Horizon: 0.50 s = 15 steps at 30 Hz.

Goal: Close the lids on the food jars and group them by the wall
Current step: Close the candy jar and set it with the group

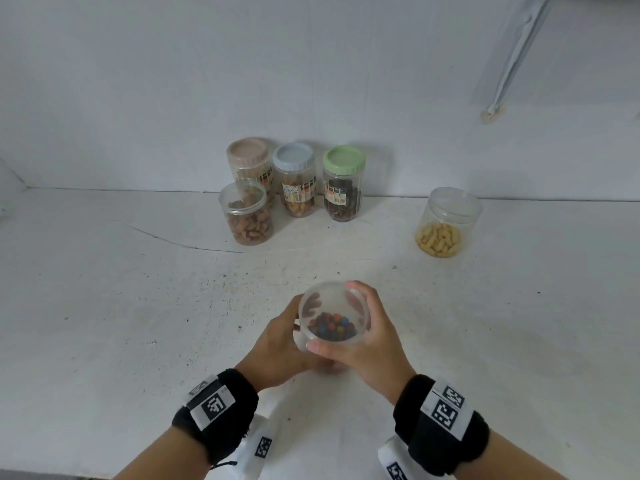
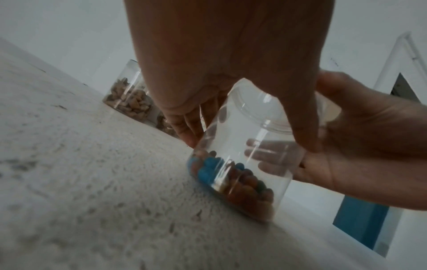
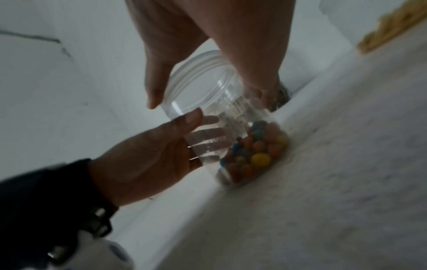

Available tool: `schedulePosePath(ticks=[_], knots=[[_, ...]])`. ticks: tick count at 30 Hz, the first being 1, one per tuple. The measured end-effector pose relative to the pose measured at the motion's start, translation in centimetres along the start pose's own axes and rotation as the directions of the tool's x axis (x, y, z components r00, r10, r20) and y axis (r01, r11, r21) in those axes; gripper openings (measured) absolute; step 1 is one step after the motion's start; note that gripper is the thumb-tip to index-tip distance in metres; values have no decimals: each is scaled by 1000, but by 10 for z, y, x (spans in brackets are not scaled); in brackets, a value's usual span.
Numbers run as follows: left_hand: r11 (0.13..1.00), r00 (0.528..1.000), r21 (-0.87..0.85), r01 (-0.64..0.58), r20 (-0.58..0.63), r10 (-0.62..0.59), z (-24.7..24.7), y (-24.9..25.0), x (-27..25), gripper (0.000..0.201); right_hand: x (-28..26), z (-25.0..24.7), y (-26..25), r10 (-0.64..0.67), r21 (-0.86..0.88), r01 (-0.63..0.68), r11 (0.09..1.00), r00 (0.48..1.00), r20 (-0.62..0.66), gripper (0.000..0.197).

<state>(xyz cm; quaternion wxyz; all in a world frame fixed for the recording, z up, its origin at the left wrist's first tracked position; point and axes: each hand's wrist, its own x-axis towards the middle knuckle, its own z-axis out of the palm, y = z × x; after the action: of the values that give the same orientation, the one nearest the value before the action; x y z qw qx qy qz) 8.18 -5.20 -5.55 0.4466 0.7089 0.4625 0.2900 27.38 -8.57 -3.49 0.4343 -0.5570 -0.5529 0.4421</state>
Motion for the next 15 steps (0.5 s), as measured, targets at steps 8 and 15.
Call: schedulePosePath(ticks=[8,15], knots=[[998,997,20,63,38,-63,-15,-1,-19,89,6,21,-9,42,2,-42,999,999,2,100],[704,925,693,-157,353,-141,-59,-40,-96,77,55,21,-23,32,-25,-33,999,999,-19,98]])
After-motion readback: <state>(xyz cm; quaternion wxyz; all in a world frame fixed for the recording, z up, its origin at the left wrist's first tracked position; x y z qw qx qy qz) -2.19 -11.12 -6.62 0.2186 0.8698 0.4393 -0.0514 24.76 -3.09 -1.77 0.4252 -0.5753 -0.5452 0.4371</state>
